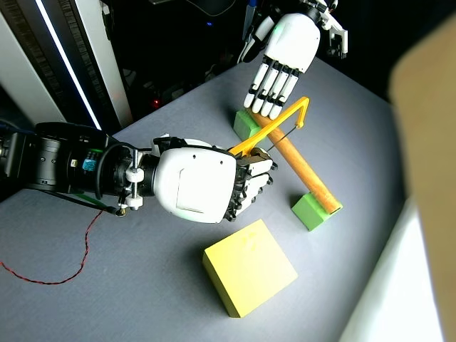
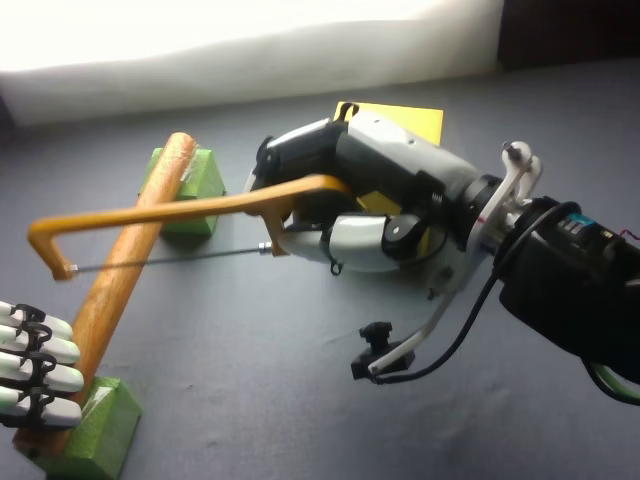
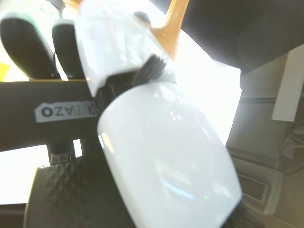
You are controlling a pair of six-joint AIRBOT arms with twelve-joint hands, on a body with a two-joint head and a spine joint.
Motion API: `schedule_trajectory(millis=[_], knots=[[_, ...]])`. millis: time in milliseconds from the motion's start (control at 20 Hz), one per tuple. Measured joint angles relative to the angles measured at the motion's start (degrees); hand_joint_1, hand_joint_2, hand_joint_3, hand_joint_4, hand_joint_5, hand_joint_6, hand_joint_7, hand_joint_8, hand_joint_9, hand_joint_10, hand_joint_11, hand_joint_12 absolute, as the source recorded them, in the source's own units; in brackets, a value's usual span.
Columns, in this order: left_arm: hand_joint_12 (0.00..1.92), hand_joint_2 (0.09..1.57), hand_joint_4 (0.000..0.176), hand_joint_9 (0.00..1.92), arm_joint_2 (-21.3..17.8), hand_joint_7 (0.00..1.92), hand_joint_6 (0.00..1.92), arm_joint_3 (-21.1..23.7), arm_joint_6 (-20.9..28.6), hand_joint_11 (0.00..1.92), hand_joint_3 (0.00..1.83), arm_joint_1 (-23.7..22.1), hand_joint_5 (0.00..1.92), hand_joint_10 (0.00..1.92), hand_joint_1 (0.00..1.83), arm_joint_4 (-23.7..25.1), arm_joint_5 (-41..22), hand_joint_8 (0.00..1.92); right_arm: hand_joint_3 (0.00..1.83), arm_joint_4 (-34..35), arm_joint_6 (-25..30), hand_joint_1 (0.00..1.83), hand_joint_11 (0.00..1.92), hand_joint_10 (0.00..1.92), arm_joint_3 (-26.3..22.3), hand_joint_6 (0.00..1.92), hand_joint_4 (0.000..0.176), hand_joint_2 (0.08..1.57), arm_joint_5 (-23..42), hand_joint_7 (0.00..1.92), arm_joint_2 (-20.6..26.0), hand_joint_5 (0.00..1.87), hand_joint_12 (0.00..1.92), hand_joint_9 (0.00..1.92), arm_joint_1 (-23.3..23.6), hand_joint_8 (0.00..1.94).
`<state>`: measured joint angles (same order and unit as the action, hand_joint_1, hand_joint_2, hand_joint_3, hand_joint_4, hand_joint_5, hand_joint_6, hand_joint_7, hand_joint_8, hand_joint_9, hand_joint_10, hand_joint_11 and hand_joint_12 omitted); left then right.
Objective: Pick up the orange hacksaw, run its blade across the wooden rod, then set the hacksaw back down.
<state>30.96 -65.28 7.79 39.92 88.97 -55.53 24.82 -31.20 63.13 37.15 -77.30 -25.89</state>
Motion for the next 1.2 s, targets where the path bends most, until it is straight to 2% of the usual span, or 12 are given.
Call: schedule_trajectory(millis=[300,600,800,1200], knots=[[0.05,1.29,0.0,0.06,0.0,0.08,0.0,0.13,0.0,0.02,0.0,0.0,0.06,0.0,0.0,-0.02,0.15,0.0,0.0,1.84,-3.58,1.37,0.97,1.36,0.7,1.0,0.0,1.16,-0.24,0.85,-0.17,0.8,1.26,0.91,-0.04,1.21],[0.04,1.29,0.0,0.04,-0.04,0.06,0.01,0.31,0.0,0.01,0.0,0.24,0.06,0.0,0.01,-0.07,0.24,0.01,0.0,10.8,-6.67,1.37,0.98,1.32,0.87,0.99,0.0,1.16,5.18,0.87,-0.11,0.8,1.23,0.93,-0.15,1.2],[0.0,1.3,0.0,0.04,-0.04,0.07,0.0,0.33,0.0,0.01,0.0,0.24,0.05,0.01,0.0,-0.04,0.26,0.0,0.0,11.04,-6.71,1.37,0.98,1.34,0.94,0.99,0.0,1.16,5.05,0.85,-1.38,0.79,1.24,0.92,-0.15,1.23],[0.0,1.3,0.0,0.03,-0.04,0.04,0.0,0.35,0.0,0.0,0.0,0.24,0.03,0.0,0.0,-0.04,0.33,0.0,0.0,10.99,-8.39,1.37,0.99,1.31,1.07,0.95,0.0,1.15,2.32,0.88,-2.97,0.83,1.22,0.94,-0.15,1.17]])
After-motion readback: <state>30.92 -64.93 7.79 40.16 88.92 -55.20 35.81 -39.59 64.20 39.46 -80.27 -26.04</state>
